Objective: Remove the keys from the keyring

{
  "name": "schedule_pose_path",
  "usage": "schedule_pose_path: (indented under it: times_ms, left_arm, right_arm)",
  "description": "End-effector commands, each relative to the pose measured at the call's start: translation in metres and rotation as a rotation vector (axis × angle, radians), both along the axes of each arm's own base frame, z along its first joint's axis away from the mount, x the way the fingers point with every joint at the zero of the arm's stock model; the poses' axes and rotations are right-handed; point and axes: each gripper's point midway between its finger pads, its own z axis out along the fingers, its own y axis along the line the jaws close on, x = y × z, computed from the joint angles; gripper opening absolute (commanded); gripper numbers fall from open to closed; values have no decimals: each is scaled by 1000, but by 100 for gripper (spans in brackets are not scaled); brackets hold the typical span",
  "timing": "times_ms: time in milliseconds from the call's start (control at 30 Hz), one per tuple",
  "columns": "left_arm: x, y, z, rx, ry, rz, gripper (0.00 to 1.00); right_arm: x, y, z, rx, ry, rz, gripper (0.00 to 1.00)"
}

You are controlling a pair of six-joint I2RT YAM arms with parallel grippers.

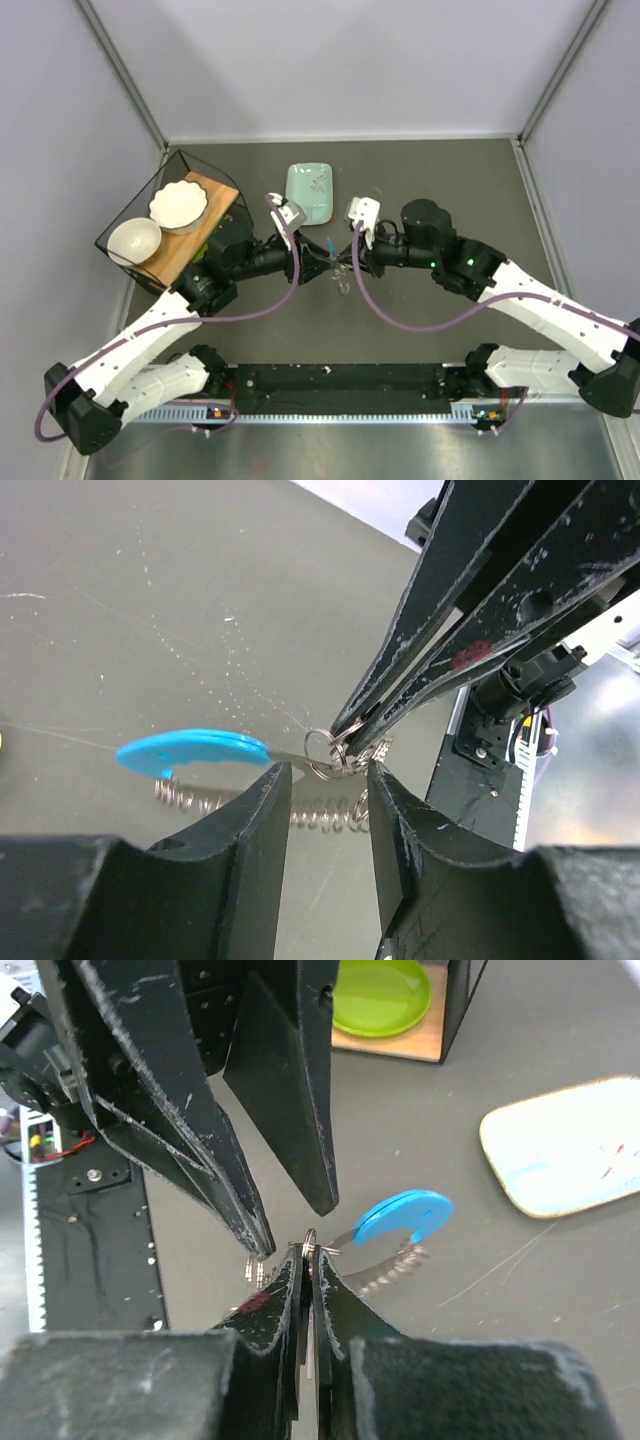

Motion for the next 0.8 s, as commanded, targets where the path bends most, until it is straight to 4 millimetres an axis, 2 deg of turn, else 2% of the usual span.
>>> schedule_pose_path:
  times_ms: [0,67,133,200,233,300,767]
  left_arm:
    - [5,2,0,-4,-23,39,41]
    - [3,2,-7,-9,-10,38,41]
    - [1,2,-4,-30,-17,38,41]
    - [-1,2,-12,-23,1,31,41]
    - [-2,0,-6,-46,-12,18,41]
    - [-4,-1,-9,-50,-4,6,41]
    - [-28,-13,-8,-118,-8,-114,42]
  right_arm:
    - [-4,-5,11,-23,156,-69,0]
    - [-9,-9,4,-44,205,-81,0]
    - [-14,-13,-2,-67,247,-87,0]
    - [-21,-13,-2,-64,303,-90,0]
    - [-24,-15,-4,-77,324,-88,0]
    - [-27,-15,-1,-76,347,-89,0]
    - [-21,-15,-1,-92,421,-166,0]
